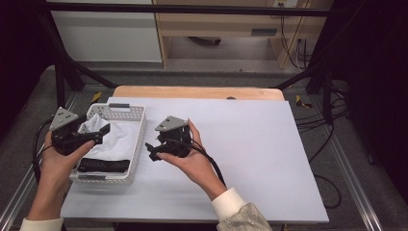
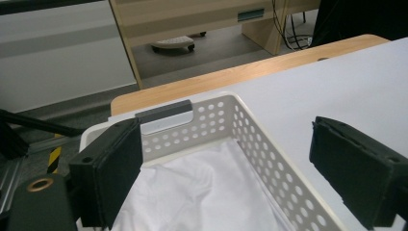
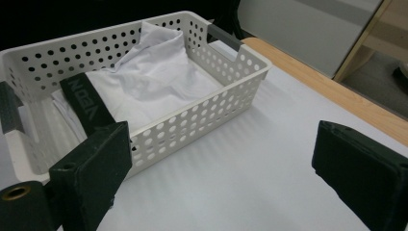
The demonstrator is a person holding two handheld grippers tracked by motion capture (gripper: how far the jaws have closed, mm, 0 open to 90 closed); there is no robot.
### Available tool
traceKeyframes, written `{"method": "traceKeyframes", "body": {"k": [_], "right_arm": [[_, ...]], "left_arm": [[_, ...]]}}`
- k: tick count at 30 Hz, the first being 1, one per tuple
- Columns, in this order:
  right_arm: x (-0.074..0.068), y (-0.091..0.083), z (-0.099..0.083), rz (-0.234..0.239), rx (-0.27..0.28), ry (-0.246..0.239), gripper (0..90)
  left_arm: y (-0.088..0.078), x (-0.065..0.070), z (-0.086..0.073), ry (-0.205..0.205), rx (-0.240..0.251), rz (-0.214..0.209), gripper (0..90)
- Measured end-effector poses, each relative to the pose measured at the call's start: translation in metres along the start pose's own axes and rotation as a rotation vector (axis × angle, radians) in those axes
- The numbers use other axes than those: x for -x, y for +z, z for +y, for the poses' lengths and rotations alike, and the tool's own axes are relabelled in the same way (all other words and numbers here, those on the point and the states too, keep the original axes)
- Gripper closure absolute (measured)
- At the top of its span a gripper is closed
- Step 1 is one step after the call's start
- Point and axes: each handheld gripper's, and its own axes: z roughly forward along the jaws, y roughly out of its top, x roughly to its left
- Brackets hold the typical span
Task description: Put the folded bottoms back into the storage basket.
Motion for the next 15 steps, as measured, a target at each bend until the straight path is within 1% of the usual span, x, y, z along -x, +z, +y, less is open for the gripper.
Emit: {"method": "traceKeyframes", "body": {"k": [1, 2, 3, 5, 7, 9, 10, 11, 12, 13, 14, 15], "right_arm": [[0.001, -0.001, 0.0, -0.002, 0.004, 0.007, 7.3], [0.002, -0.001, 0.0, 0.001, 0.003, 0.017, 7.4], [0.002, -0.002, 0.0, 0.002, 0.002, 0.022, 7.3], [0.003, -0.003, 0.0, -0.003, -0.002, 0.019, 7.3], [0.004, -0.004, 0.001, -0.002, -0.014, 0.012, 7.2], [0.005, -0.005, 0.0, -0.012, -0.013, 0.014, 7.1], [0.006, -0.005, 0.0, -0.01, -0.011, 0.013, 6.7], [0.008, -0.004, 0.0, -0.01, -0.008, 0.017, 6.7], [0.011, -0.004, 0.0, -0.012, -0.008, 0.015, 6.9], [0.015, -0.003, 0.0, -0.019, -0.012, 0.024, 7.1], [0.018, -0.002, 0.0, -0.018, -0.02, 0.039, 7.4], [0.022, 0.0, -0.001, -0.015, -0.027, 0.044, 7.4]], "left_arm": [[0.0, 0.003, 0.001, 0.023, -0.008, -0.006, 10.8], [-0.001, 0.004, 0.002, 0.028, -0.011, -0.01, 10.6], [-0.002, 0.006, 0.001, 0.019, -0.011, -0.014, 10.5], [-0.003, 0.008, -0.001, 0.012, -0.023, -0.037, 10.2], [-0.004, 0.01, -0.005, -0.002, -0.028, -0.048, 9.7], [-0.004, 0.011, -0.008, -0.012, -0.033, -0.073, 9.7], [-0.004, 0.012, -0.009, -0.023, -0.034, -0.09, 9.7], [-0.004, 0.012, -0.01, -0.025, -0.033, -0.1, 9.6], [-0.004, 0.012, -0.01, -0.02, -0.033, -0.098, 9.5], [-0.003, 0.012, -0.01, -0.027, -0.034, -0.098, 9.5], [-0.002, 0.012, -0.01, -0.038, -0.029, -0.106, 9.4], [-0.002, 0.012, -0.009, -0.04, -0.026, -0.115, 9.3]]}}
